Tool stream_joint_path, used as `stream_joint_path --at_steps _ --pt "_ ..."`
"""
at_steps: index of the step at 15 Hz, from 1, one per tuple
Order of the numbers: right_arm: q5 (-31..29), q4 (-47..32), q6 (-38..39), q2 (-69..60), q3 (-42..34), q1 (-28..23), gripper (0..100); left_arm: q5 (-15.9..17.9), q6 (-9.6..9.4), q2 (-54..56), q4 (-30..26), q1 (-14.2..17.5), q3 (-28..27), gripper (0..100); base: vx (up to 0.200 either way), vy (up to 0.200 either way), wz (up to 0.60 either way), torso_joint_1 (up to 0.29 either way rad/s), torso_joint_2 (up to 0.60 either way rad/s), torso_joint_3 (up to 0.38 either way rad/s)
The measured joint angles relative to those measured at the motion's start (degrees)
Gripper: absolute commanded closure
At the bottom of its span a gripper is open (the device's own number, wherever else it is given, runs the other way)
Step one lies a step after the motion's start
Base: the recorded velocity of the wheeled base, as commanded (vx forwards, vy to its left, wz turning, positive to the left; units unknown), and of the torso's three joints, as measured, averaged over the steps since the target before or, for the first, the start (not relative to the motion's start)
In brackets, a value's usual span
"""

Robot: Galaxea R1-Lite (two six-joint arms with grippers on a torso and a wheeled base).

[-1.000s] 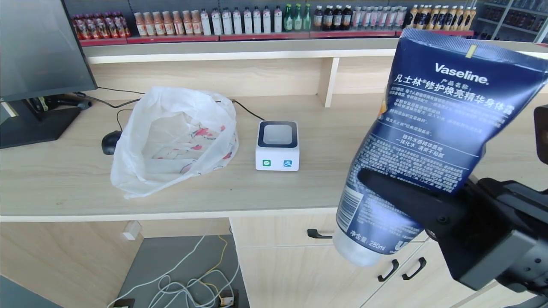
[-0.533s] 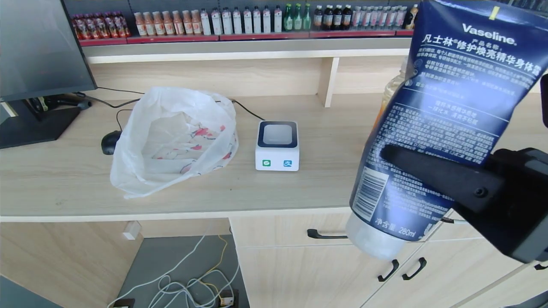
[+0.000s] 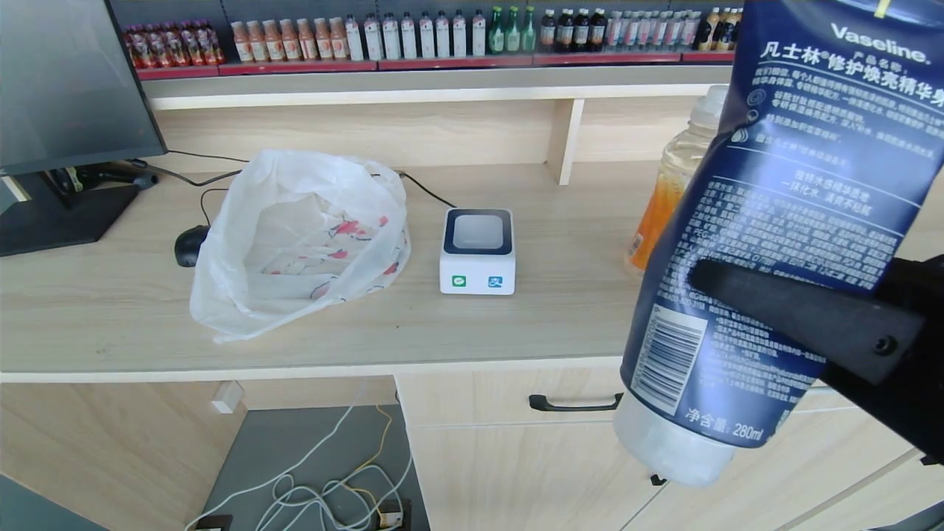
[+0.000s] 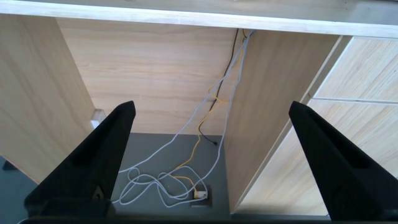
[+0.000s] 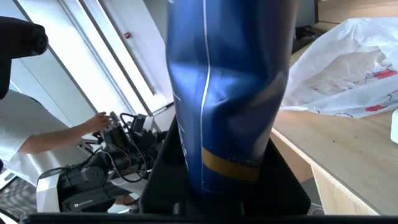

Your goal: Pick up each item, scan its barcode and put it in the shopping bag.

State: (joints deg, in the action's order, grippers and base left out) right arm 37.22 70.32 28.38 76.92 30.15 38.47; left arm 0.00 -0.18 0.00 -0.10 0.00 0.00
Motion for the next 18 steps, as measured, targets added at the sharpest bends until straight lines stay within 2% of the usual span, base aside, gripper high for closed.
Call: stream_joint_path --at_steps 10,13,15,18 --pt "-0.40 -0.02 -0.09 1.22 1.18 0.00 100 0.00 0.02 0.00 0.02 0.00 0.00 0 0.000 0.000 0.00 0.000 0.00 0.000" --pt "-0.84 -0.04 -2.44 0.74 -0.52 0.00 100 0.00 0.00 0.00 0.00 0.00 0.00 0 0.000 0.000 0.00 0.000 0.00 0.000" --pt "-3.64 -0.06 -4.22 0.44 -1.55 0.02 100 0.00 0.00 0.00 0.00 0.00 0.00 0 0.000 0.000 0.00 0.000 0.00 0.000" --pt "-14.45 0.02 -4.55 0.72 -1.62 1.44 100 0.00 0.00 0.00 0.00 0.00 0.00 0 0.000 0.000 0.00 0.000 0.00 0.000"
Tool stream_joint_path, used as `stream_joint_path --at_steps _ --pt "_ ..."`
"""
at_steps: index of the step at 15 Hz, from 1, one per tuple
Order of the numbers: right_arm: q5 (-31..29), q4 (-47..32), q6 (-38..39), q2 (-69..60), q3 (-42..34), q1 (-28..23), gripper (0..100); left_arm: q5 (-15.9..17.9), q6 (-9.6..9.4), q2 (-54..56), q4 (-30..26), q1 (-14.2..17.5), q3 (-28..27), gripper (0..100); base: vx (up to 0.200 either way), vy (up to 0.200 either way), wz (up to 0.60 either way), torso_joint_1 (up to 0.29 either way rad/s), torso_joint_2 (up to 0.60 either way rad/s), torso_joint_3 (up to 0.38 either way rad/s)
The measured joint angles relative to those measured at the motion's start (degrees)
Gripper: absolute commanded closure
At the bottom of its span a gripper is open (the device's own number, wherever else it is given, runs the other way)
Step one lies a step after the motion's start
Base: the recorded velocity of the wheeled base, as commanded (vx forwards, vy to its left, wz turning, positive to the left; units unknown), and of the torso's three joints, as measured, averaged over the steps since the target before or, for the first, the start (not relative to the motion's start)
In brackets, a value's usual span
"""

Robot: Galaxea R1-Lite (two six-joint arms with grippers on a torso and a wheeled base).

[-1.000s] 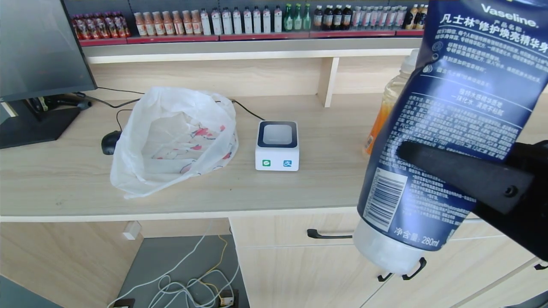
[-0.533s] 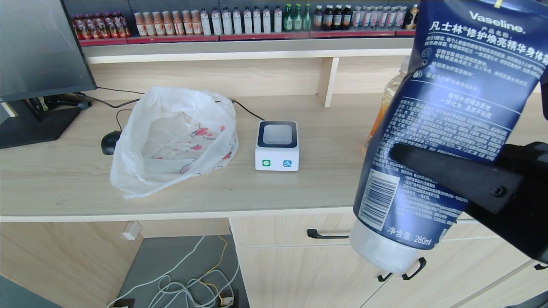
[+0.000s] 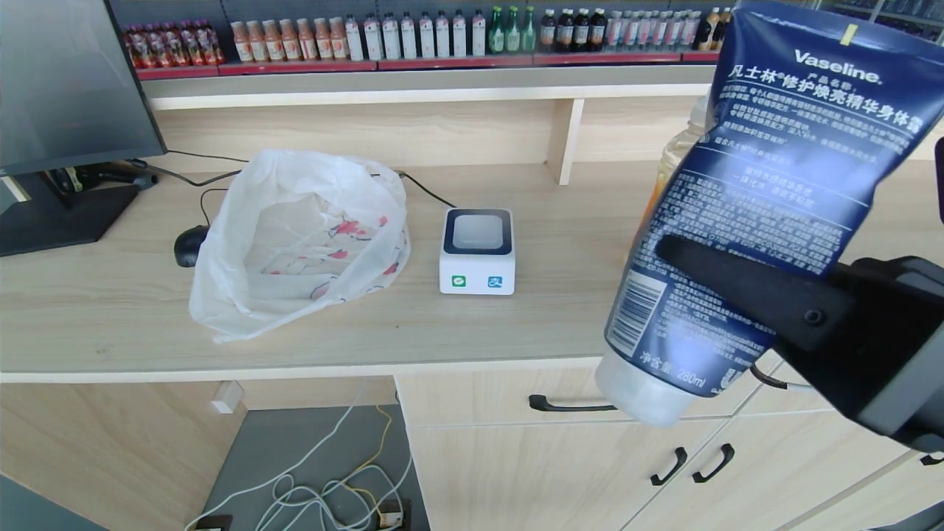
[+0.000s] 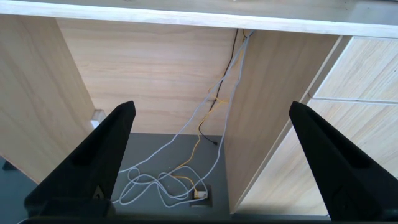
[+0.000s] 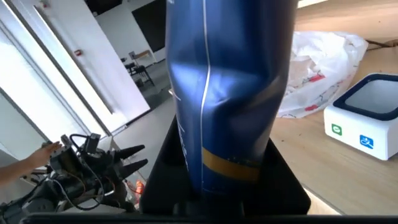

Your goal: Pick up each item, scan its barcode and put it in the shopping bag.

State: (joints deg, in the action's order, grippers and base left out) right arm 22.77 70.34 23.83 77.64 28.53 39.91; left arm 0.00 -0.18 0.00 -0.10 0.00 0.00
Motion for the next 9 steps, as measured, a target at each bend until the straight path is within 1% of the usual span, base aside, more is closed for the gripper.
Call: stream_joint_path --at_steps 2,4,6,8,9 --pt "-8.85 0.00 1.76 0.55 -0.30 3.83 100 0.00 0.02 0.00 0.00 0.00 0.00 0 0.000 0.000 0.00 0.000 0.00 0.000" --pt "-14.41 0.16 2.16 1.51 0.05 8.62 100 0.00 0.00 0.00 0.02 0.00 0.00 0 0.000 0.000 0.00 0.000 0.00 0.000" --pt "-16.81 0.63 -1.39 3.63 0.35 11.37 100 0.00 0.00 0.00 0.02 0.00 0.00 0 0.000 0.000 0.00 0.000 0.00 0.000" --pt "-18.43 0.68 -3.30 6.38 1.46 12.09 100 0.02 0.00 0.00 0.00 0.00 0.00 0 0.000 0.000 0.00 0.000 0.00 0.000" --pt "-20.21 0.74 -4.11 7.97 2.65 12.20 100 0.00 0.00 0.00 0.00 0.00 0.00 0 0.000 0.000 0.00 0.000 0.00 0.000"
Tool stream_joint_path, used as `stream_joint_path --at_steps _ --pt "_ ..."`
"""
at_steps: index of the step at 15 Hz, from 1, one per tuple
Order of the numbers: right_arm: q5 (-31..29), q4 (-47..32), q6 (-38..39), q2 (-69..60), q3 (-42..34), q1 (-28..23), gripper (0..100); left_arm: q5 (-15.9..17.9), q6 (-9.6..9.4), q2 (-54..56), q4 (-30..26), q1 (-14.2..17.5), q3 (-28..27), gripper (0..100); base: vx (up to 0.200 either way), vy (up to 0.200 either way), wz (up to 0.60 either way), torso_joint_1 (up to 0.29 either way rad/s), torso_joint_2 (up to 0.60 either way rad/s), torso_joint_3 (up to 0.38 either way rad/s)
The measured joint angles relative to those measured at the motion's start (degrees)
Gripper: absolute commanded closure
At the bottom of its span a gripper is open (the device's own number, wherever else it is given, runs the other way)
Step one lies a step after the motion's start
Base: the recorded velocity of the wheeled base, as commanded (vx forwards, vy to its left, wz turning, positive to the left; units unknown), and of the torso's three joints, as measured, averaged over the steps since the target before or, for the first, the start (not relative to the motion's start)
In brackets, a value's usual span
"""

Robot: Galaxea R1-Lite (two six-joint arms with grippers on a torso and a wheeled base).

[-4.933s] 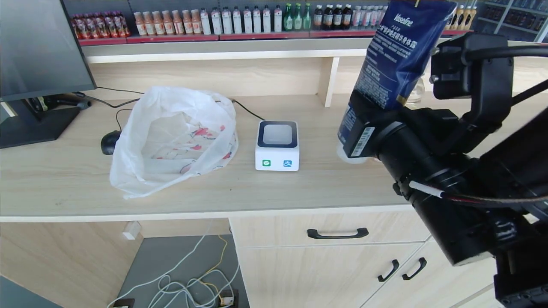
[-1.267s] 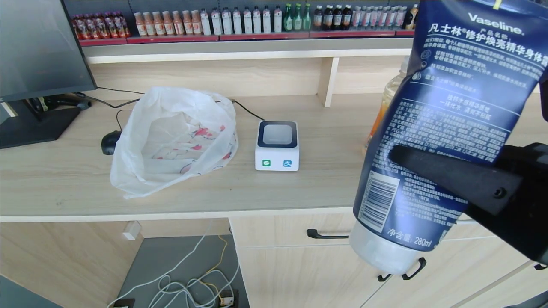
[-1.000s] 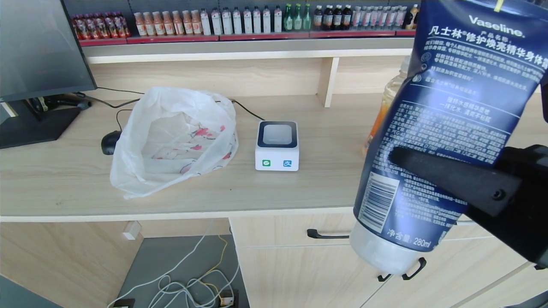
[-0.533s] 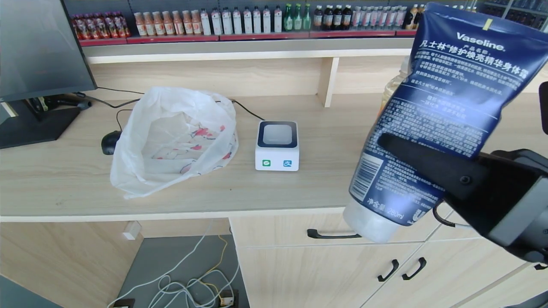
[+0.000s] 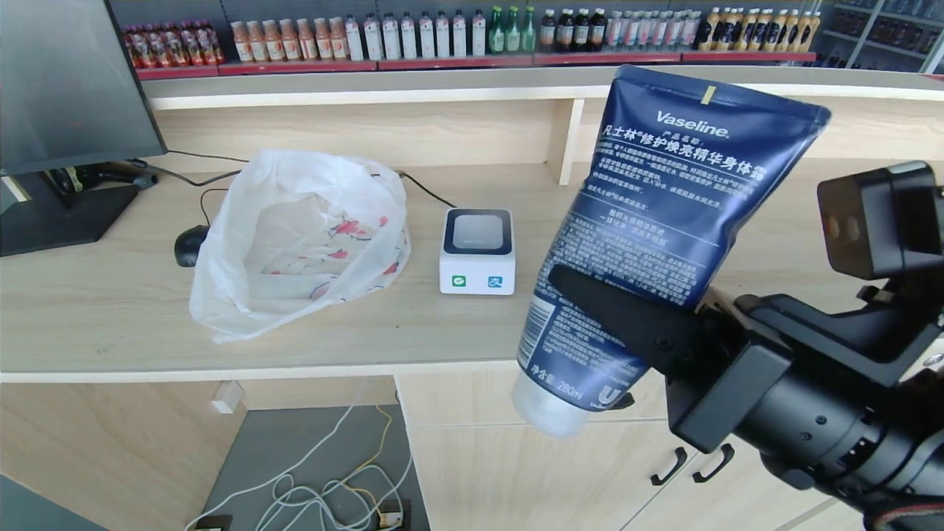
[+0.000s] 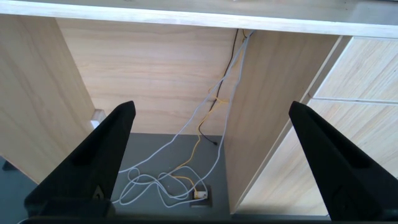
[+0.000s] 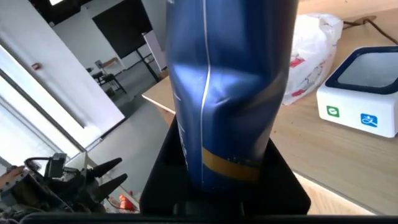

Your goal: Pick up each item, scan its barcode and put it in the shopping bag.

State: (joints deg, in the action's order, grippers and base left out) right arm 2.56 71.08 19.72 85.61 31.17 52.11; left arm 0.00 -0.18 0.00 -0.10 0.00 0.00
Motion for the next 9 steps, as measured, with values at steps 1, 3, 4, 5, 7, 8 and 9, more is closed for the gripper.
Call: stream_joint_path --at_steps 1,3,4,5,7,8,9 --pt "-2.83 -0.06 -0.84 2.32 2.26 0.06 100 0.00 0.00 0.00 0.00 0.00 0.00 0 0.000 0.000 0.00 0.000 0.00 0.000" --pt "-6.55 -0.11 -3.50 6.61 7.33 0.11 100 0.00 0.00 0.00 0.00 0.00 0.00 0 0.000 0.000 0.00 0.000 0.00 0.000" --pt "-7.13 -0.28 -6.95 8.62 9.37 0.09 100 0.00 0.00 0.00 0.00 0.00 0.00 0 0.000 0.000 0.00 0.000 0.00 0.000" --pt "-7.95 -0.28 -9.22 10.22 10.75 -0.11 100 0.00 0.00 0.00 0.00 0.00 0.00 0 0.000 0.000 0.00 0.000 0.00 0.000" --pt "-15.49 -0.39 -13.24 12.07 11.72 -0.46 100 0.00 0.00 0.00 0.00 0.00 0.00 0 0.000 0.000 0.00 0.000 0.00 0.000" --pt "-21.27 -0.35 -15.46 12.62 11.96 -0.68 100 0.00 0.00 0.00 0.00 0.00 0.00 0 0.000 0.000 0.00 0.000 0.00 0.000" --pt "-25.27 -0.37 -17.87 12.98 12.13 -0.71 100 0.02 0.02 0.00 0.00 0.00 0.00 0 0.000 0.000 0.00 0.000 0.00 0.000"
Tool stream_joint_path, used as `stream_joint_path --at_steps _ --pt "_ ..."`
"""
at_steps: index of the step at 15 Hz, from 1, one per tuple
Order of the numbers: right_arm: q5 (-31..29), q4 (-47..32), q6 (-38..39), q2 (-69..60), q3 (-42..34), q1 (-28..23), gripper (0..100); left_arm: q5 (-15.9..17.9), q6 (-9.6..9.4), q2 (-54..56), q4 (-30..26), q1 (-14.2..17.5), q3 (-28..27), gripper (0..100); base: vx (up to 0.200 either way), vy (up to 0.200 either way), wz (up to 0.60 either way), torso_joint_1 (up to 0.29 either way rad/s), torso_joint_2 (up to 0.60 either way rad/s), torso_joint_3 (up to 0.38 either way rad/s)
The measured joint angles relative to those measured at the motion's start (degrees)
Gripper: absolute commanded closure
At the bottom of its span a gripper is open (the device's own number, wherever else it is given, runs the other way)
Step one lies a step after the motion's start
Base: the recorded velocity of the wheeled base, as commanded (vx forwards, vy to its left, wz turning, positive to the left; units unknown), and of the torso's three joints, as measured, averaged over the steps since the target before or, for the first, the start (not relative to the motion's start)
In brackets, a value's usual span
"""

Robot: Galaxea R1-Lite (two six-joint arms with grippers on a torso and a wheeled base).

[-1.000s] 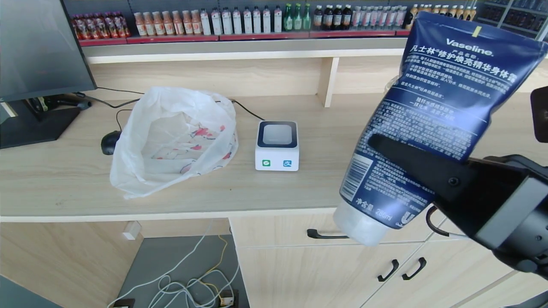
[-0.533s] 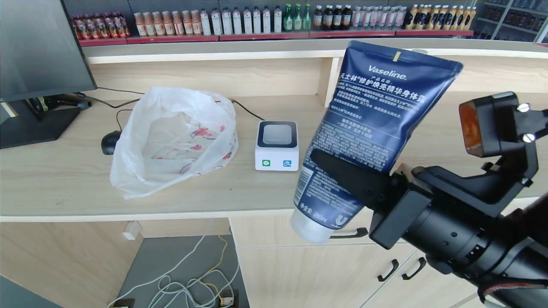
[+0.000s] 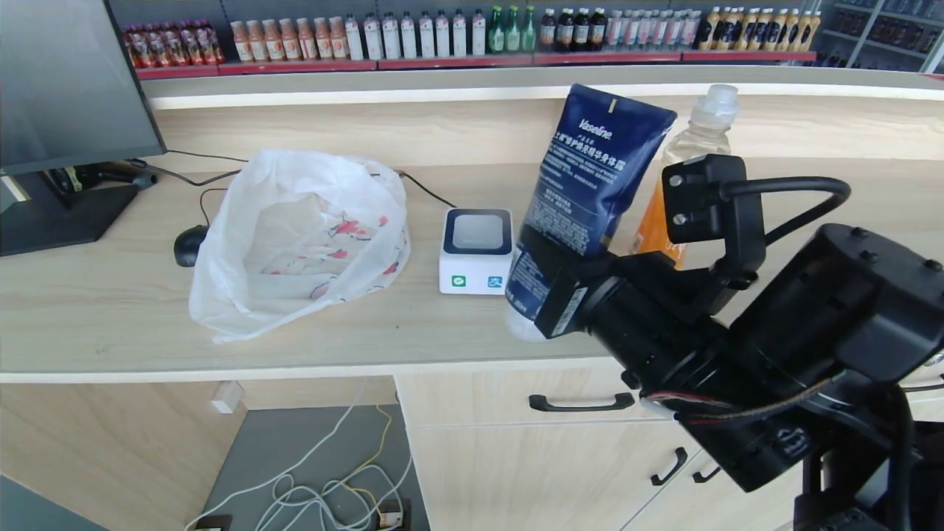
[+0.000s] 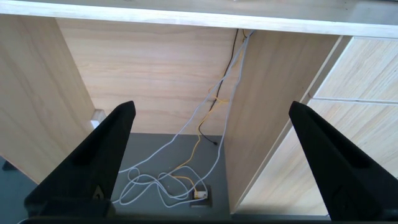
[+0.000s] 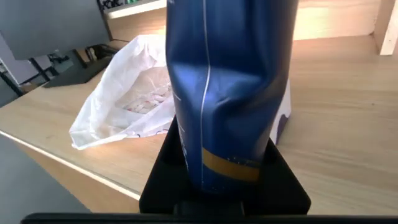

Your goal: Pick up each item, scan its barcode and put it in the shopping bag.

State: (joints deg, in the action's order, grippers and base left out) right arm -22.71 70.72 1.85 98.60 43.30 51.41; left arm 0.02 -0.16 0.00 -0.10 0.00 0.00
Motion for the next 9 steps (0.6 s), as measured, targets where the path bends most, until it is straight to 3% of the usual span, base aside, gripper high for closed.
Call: stream_joint_path --at_steps 2,5,9 --pt "-3.83 0.11 -5.30 0.35 1.34 -0.37 100 -0.02 -0.02 0.00 0.02 0.00 0.00 0 0.000 0.000 0.00 0.000 0.00 0.000" --pt "-4.60 0.17 -10.11 0.60 5.27 -3.56 100 -0.02 -0.02 0.00 0.00 0.00 0.00 0 0.000 0.000 0.00 0.000 0.00 0.000" --pt "-3.78 0.06 -10.50 1.54 6.75 -7.17 100 -0.02 0.02 0.00 0.00 0.00 0.00 0 0.000 0.000 0.00 0.000 0.00 0.000"
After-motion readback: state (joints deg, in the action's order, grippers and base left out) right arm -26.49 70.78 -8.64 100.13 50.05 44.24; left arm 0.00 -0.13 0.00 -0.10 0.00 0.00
